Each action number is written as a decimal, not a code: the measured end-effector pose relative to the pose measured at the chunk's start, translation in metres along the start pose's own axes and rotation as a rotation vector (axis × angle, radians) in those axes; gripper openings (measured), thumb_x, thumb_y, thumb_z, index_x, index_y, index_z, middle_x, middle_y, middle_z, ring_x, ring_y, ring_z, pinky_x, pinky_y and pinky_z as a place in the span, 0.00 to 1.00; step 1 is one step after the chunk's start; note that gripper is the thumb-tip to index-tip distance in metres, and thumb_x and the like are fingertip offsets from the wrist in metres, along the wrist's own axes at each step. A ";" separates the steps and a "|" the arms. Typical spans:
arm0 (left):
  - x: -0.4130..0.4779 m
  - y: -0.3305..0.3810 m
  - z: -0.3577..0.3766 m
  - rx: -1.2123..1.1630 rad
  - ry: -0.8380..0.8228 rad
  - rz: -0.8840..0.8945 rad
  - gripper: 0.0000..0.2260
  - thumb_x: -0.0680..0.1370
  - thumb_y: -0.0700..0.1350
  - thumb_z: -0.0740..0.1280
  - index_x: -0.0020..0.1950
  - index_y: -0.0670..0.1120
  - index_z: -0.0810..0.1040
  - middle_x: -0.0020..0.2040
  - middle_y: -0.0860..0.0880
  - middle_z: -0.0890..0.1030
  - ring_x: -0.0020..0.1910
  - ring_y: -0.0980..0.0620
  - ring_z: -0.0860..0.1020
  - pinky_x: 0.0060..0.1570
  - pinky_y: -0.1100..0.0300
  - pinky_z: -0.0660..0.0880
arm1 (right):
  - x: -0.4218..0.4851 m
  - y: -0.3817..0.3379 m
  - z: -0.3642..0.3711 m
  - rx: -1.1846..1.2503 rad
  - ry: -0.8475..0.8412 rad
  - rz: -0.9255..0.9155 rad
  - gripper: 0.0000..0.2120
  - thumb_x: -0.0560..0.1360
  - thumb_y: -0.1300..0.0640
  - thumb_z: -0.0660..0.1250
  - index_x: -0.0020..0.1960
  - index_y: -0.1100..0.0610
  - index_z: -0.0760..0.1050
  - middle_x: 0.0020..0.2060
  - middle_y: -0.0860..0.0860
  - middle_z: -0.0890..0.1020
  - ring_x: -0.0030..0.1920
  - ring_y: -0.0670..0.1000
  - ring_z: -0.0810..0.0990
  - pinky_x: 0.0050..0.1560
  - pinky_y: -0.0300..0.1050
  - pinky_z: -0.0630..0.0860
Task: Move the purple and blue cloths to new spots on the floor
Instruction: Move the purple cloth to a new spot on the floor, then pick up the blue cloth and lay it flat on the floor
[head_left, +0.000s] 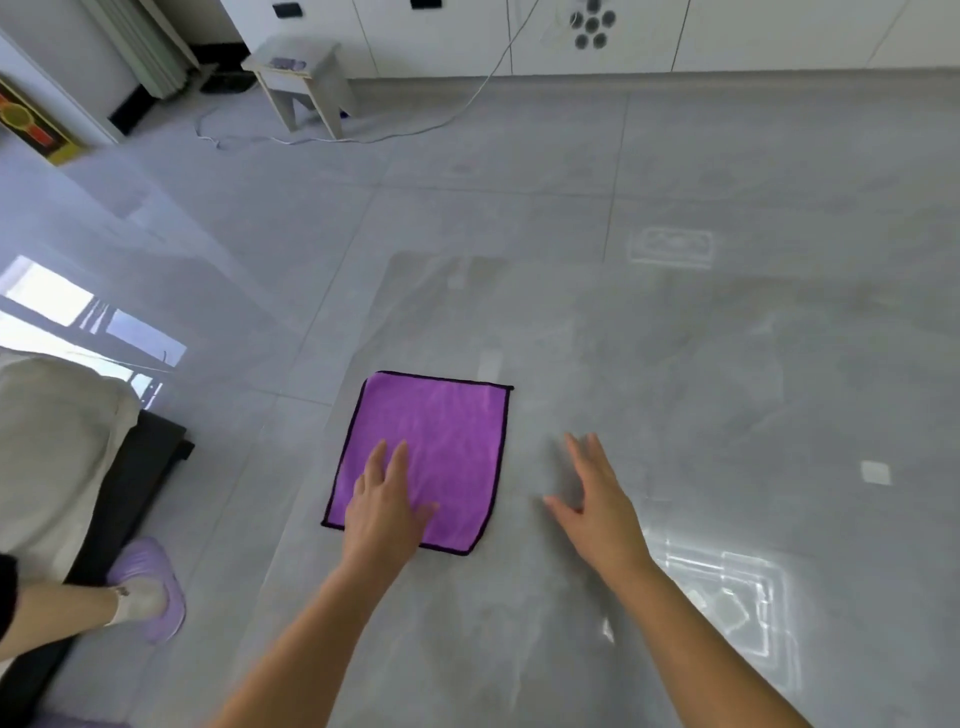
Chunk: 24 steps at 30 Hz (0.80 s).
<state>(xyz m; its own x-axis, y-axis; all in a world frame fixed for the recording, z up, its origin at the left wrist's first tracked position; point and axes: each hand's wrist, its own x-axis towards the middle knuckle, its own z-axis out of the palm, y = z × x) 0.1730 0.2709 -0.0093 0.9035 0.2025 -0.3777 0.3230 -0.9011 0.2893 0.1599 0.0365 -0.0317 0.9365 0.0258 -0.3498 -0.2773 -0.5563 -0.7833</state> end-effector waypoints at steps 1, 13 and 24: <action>-0.012 0.018 0.008 -0.007 -0.003 0.031 0.35 0.72 0.49 0.70 0.74 0.50 0.55 0.77 0.46 0.54 0.72 0.41 0.60 0.66 0.43 0.68 | -0.009 0.011 -0.014 0.020 0.034 0.032 0.34 0.73 0.53 0.67 0.73 0.43 0.52 0.77 0.47 0.49 0.64 0.51 0.73 0.56 0.38 0.69; -0.178 0.279 0.146 -0.207 -0.222 0.309 0.24 0.75 0.46 0.65 0.70 0.45 0.63 0.69 0.46 0.68 0.68 0.46 0.67 0.68 0.55 0.64 | -0.154 0.170 -0.226 0.157 0.471 0.352 0.25 0.74 0.59 0.66 0.69 0.50 0.65 0.65 0.52 0.72 0.62 0.50 0.72 0.60 0.42 0.70; -0.280 0.420 0.252 -0.285 -0.310 0.126 0.15 0.75 0.44 0.66 0.60 0.45 0.67 0.56 0.47 0.74 0.56 0.46 0.74 0.55 0.54 0.73 | -0.247 0.330 -0.364 0.053 0.795 0.776 0.21 0.72 0.56 0.68 0.62 0.61 0.69 0.58 0.62 0.73 0.49 0.61 0.77 0.48 0.53 0.74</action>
<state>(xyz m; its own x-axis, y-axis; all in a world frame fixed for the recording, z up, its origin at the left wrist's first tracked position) -0.0151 -0.2612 -0.0038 0.8277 -0.0660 -0.5573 0.3194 -0.7612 0.5645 -0.0846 -0.4559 -0.0173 0.3703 -0.8643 -0.3404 -0.8387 -0.1536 -0.5225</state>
